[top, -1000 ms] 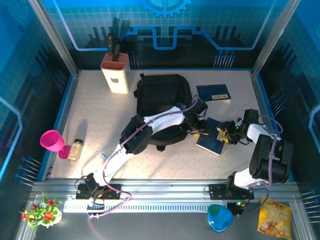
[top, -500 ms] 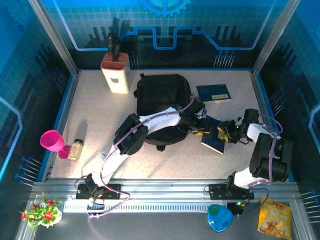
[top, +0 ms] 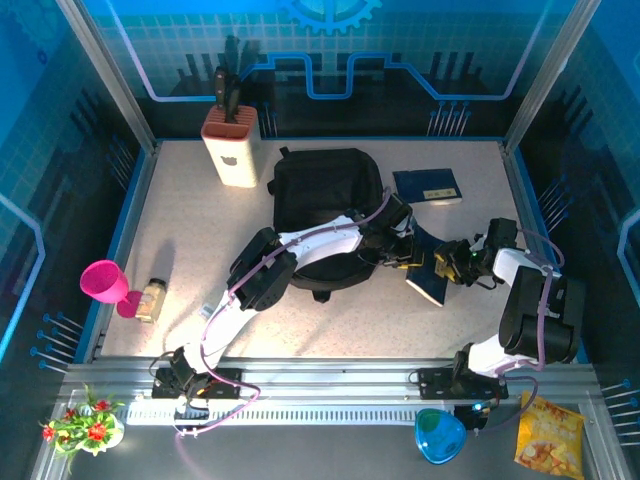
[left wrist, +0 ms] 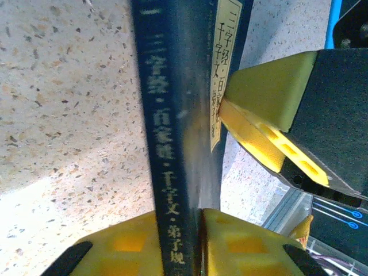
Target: Pack books, pencil case, and school supplies into a backpack
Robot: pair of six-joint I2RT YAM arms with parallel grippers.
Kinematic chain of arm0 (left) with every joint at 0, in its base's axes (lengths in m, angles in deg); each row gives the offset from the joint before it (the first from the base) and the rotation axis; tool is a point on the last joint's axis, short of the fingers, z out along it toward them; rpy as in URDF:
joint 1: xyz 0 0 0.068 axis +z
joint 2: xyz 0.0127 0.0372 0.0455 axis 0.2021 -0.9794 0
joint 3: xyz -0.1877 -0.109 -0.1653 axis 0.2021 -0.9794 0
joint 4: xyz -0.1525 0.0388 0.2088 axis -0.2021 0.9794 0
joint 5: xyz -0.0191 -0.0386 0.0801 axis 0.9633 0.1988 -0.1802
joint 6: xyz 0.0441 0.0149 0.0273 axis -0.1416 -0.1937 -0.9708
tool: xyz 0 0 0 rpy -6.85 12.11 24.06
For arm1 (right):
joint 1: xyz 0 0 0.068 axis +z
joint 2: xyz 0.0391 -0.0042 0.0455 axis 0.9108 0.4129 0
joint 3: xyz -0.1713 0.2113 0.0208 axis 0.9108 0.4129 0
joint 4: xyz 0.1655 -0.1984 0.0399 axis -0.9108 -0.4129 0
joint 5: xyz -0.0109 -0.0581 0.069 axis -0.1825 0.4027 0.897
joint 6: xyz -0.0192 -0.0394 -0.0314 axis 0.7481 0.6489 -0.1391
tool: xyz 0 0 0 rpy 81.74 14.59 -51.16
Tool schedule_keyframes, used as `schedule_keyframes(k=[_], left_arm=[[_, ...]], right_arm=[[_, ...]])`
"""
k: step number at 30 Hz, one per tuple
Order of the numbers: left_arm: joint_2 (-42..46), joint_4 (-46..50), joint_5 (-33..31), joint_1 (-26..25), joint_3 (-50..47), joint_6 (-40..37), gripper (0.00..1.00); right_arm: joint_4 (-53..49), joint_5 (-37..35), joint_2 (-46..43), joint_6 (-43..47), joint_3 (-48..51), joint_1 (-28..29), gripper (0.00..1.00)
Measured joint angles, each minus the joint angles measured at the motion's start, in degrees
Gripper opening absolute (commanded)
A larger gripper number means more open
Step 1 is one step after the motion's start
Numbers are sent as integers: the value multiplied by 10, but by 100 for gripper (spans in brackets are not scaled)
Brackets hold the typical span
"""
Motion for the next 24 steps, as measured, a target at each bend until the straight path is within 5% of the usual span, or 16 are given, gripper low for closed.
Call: schedule_keyframes(k=[14,24], left_arm=[[184,8,-107,44,-101,-50,8],[374,-152,-128,144,-309,-26,8]], right_arm=[[67,86,-112,-58,28,35,83],[203,121,-155,-195,28,171,92]])
